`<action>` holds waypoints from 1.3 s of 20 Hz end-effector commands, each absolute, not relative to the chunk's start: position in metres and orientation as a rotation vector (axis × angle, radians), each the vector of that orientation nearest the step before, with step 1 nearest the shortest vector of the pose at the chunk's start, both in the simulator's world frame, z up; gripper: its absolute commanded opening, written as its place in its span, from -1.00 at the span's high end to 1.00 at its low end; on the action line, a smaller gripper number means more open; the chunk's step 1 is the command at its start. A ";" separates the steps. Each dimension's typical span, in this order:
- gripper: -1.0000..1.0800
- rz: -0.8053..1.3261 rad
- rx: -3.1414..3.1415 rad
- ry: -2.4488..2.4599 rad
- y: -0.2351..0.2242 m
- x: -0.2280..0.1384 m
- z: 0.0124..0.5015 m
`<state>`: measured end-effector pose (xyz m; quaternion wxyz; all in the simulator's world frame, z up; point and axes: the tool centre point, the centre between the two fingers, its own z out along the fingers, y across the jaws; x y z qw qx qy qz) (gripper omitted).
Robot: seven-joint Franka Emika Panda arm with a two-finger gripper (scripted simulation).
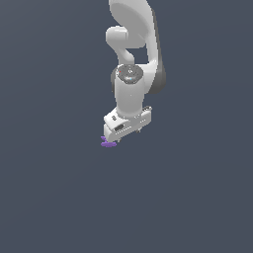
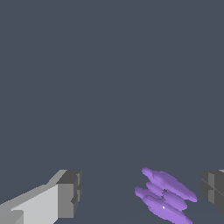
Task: Pick up the object and move it to a goal position.
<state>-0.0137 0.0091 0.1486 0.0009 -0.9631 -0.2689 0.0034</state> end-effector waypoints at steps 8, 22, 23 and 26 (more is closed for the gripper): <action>-0.92 0.011 -2.917 -1.168 -0.014 -0.020 0.135; -0.92 0.010 -2.695 -1.617 -0.047 -0.032 0.115; -0.92 0.010 -2.676 -1.648 -0.049 -0.033 0.114; -0.92 0.009 -2.618 -1.738 -0.056 -0.036 0.110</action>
